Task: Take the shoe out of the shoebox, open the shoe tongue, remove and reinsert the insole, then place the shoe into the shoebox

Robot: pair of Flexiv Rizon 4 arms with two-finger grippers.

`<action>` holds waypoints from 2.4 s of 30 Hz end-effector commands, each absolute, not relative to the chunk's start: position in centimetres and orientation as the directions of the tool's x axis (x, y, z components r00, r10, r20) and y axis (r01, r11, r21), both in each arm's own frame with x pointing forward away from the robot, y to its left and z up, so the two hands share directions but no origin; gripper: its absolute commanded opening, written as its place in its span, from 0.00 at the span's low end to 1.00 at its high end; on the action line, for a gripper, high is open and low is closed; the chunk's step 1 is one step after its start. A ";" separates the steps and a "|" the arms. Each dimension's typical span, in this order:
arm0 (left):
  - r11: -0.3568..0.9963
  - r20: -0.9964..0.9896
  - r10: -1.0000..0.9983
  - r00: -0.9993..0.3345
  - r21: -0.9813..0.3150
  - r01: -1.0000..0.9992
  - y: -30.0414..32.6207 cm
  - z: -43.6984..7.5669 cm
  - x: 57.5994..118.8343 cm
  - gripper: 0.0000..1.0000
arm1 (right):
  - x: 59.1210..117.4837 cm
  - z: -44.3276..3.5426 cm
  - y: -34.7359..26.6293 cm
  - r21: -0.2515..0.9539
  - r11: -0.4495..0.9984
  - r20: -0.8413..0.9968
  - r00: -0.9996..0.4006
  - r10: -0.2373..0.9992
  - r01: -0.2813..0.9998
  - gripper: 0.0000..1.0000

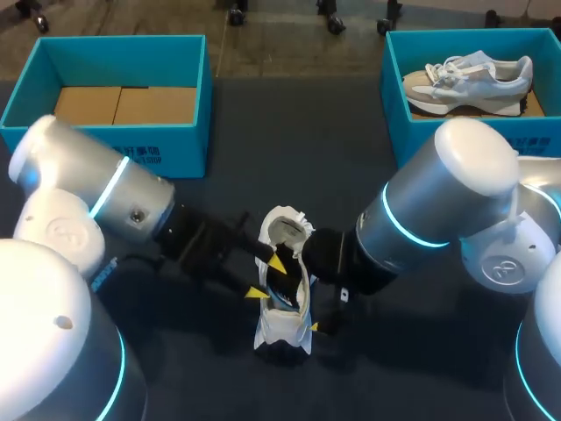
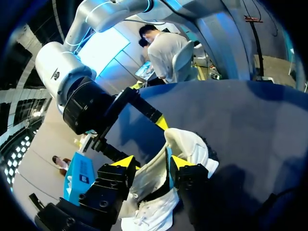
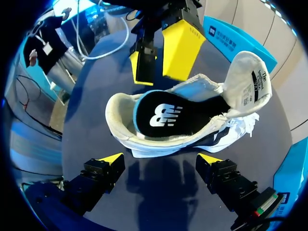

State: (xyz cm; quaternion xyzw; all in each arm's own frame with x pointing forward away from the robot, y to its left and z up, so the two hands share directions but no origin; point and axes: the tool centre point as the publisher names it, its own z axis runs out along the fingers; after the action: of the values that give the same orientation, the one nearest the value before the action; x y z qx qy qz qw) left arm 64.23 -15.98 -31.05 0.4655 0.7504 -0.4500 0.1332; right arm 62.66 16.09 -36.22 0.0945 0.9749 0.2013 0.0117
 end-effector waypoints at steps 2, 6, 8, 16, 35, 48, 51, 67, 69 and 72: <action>0.162 -0.589 0.624 -0.513 -0.545 0.823 -14.9 -29.8 64.4 0.47 | 62.5 -34.8 13.7 0.408 0.899 0.022 -0.986 0.165 0.159 1.00; 0.146 -0.552 0.700 -0.452 -0.510 0.848 -13.7 -29.1 64.3 0.47 | 62.5 -33.5 10.7 0.371 0.916 0.039 -0.988 0.150 0.153 1.00; 0.140 -0.540 0.723 -0.431 -0.497 0.856 -13.3 -28.7 64.4 0.45 | 62.5 -32.9 9.6 0.378 0.915 0.031 -0.989 0.142 0.143 1.00; 0.097 -0.460 0.831 -0.312 -0.434 0.896 -12.4 -26.5 64.8 0.43 | 62.6 -31.6 5.3 0.353 0.929 0.034 -0.994 0.108 0.113 1.00; -0.014 -0.196 0.978 -0.064 -0.375 0.927 -12.1 -23.9 66.5 0.00 | 62.5 -31.4 5.0 0.366 0.923 0.036 -0.993 0.114 0.119 1.00; -0.043 -0.167 0.986 -0.024 -0.386 0.921 -12.2 -23.9 66.7 0.00 | 62.5 -31.4 5.0 0.366 0.923 0.036 -0.993 0.114 0.119 1.00; -0.043 -0.167 0.986 -0.024 -0.386 0.921 -12.2 -23.9 66.7 0.00 | 62.5 -31.4 5.0 0.366 0.923 0.036 -0.993 0.114 0.119 1.00; -0.233 0.028 0.965 0.263 -0.382 0.895 -15.9 -28.5 66.4 0.00 | 62.2 -31.0 1.8 0.348 0.932 0.032 -0.995 0.093 0.099 1.00; -0.233 0.028 0.965 0.263 -0.382 0.895 -15.9 -28.5 66.4 0.00 | 62.2 -31.0 1.8 0.348 0.932 0.032 -0.995 0.093 0.099 1.00; -0.233 0.028 0.965 0.263 -0.382 0.895 -15.9 -28.5 66.4 0.00 | 62.2 -31.0 1.8 0.348 0.932 0.032 -0.995 0.093 0.099 1.00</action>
State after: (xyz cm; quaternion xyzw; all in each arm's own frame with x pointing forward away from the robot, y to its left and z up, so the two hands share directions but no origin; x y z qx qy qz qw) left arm 66.15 -15.45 -28.58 0.7718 0.6051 -0.1461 -0.1299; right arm 62.66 2.12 -31.14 0.0491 0.9832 0.1753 -0.0110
